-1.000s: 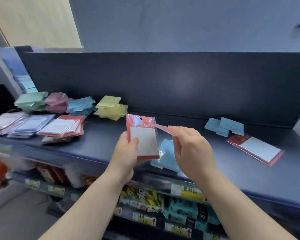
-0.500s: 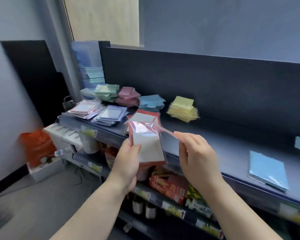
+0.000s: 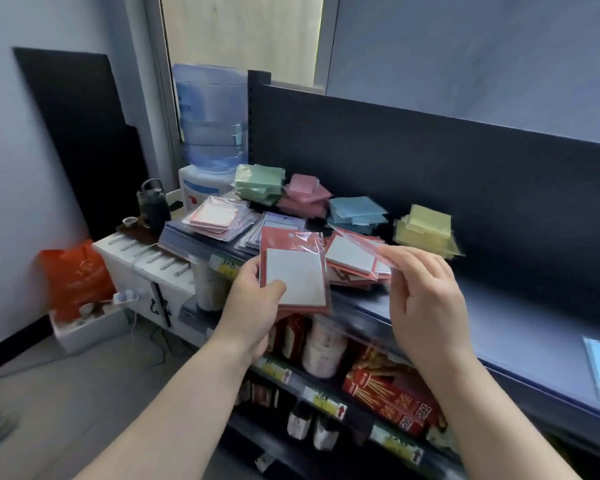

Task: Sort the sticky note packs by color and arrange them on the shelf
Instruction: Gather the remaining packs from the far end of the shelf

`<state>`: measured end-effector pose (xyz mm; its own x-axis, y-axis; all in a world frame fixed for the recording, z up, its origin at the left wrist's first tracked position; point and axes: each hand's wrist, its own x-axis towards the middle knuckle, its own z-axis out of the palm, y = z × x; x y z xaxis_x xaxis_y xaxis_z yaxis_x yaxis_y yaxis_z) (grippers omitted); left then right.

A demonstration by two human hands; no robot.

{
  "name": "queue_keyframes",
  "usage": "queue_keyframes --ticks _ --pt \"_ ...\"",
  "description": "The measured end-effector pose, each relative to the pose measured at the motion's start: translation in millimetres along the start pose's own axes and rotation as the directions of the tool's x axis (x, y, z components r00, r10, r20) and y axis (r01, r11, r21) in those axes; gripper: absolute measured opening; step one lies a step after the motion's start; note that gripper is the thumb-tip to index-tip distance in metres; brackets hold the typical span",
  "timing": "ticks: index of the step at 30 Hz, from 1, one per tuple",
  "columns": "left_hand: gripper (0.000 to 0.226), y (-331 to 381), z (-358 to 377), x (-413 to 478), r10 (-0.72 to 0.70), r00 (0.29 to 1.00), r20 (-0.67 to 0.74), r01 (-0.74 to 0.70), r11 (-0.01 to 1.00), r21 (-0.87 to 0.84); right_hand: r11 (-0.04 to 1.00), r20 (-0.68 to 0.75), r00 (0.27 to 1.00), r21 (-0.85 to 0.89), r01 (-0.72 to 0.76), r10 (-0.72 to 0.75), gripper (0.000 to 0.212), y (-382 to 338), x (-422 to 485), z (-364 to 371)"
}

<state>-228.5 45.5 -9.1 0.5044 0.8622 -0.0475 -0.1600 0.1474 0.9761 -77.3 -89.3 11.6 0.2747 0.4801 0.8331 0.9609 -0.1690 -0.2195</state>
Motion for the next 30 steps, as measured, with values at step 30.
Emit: queue_keyframes --ticks 30 --pt "0.059 32.9 33.2 118.5 0.086 0.966 0.244 -0.076 0.996 -0.051 0.983 0.015 0.983 0.024 0.183 -0.184 0.03 19.4 82.4 123.1"
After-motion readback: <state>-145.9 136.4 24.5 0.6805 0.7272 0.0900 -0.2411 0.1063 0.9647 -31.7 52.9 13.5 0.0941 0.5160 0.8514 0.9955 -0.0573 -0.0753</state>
